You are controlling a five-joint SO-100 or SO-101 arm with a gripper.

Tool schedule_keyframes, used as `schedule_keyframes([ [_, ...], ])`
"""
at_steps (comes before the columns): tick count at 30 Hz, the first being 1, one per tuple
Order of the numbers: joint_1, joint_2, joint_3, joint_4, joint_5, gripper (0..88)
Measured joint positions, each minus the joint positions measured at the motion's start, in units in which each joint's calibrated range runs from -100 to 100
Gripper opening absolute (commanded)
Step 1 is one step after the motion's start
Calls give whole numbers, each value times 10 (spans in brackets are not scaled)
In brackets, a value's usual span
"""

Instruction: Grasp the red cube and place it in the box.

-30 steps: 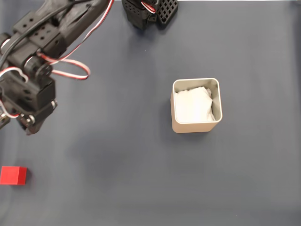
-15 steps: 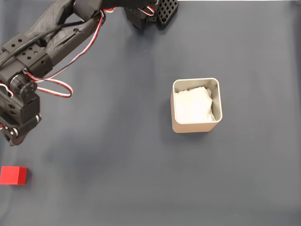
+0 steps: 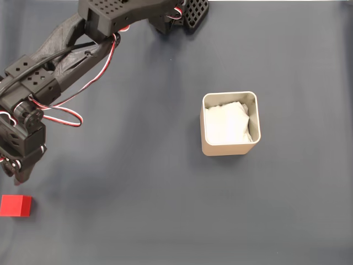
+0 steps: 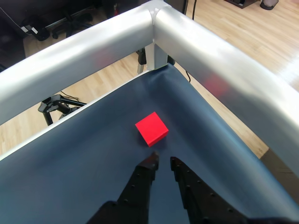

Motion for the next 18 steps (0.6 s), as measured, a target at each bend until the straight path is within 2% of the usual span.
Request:
schedule_keyframes([
  [18,9,89,-76,-40,0,391],
])
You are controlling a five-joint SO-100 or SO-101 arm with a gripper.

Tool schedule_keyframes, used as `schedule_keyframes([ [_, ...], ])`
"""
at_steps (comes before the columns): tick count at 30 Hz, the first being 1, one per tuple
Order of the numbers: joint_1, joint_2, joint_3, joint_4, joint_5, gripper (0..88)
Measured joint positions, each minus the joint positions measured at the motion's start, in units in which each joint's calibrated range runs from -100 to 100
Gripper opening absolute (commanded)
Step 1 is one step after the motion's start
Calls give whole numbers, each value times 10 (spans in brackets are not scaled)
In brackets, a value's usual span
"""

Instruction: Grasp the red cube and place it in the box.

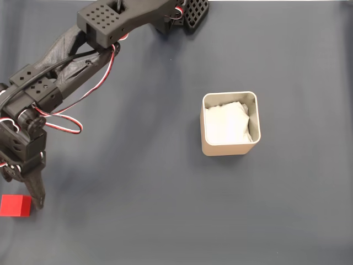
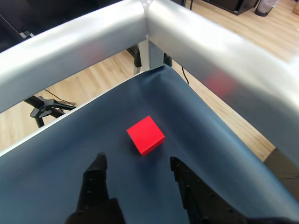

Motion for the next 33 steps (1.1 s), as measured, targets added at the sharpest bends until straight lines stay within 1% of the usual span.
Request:
schedule_keyframes([
  [6,5,21,0,-24,5,416],
  [10,7,35,0,-57,7,456],
  [18,13,49,0,-108,5,456],
  [33,8,49,0,-155,-2,459],
])
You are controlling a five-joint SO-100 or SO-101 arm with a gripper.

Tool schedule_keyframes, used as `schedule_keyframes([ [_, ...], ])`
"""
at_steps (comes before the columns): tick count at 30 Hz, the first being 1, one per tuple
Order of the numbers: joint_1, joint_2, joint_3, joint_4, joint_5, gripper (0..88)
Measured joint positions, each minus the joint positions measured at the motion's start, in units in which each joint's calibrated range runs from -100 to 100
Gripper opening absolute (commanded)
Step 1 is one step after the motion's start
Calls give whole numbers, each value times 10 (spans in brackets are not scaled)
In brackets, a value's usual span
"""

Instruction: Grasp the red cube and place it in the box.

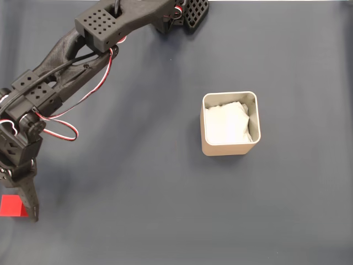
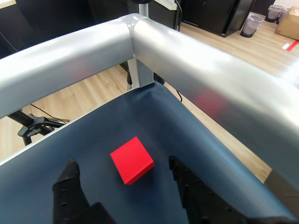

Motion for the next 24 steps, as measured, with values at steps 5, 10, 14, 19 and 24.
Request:
schedule_keyframes([
  [5,-5,0,2,-11,0,458],
  [10,-10,1,10,-14,0,457],
  [14,-10,1,10,-15,-1,455],
  [19,-13,1,12,-15,1,453],
  [24,-13,1,20,-15,3,453],
])
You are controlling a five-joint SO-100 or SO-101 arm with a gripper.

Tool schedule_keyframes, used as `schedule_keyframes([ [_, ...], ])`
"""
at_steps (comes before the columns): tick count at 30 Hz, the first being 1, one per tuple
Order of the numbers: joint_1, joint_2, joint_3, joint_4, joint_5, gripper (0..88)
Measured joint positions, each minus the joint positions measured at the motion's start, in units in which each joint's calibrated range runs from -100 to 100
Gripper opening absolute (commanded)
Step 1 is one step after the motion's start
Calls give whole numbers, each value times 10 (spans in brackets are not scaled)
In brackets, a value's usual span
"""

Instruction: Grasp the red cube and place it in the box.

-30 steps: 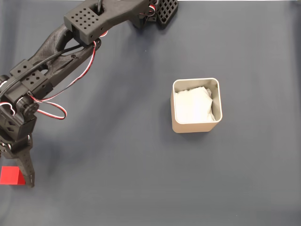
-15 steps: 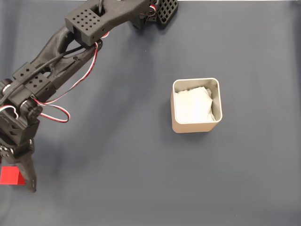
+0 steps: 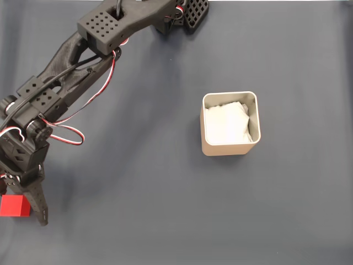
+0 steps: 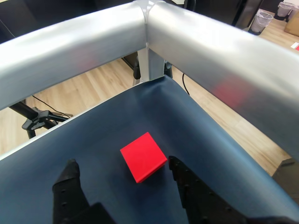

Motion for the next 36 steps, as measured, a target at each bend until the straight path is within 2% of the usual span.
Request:
schedule_keyframes([
  [4,-1,0,0,0,0,442],
  [6,-1,1,0,0,0,409],
  [13,-2,5,0,-2,7,177],
  [20,-4,5,0,-2,10,66],
  [25,-4,5,0,-2,12,29],
  [36,-4,5,0,9,21,4],
])
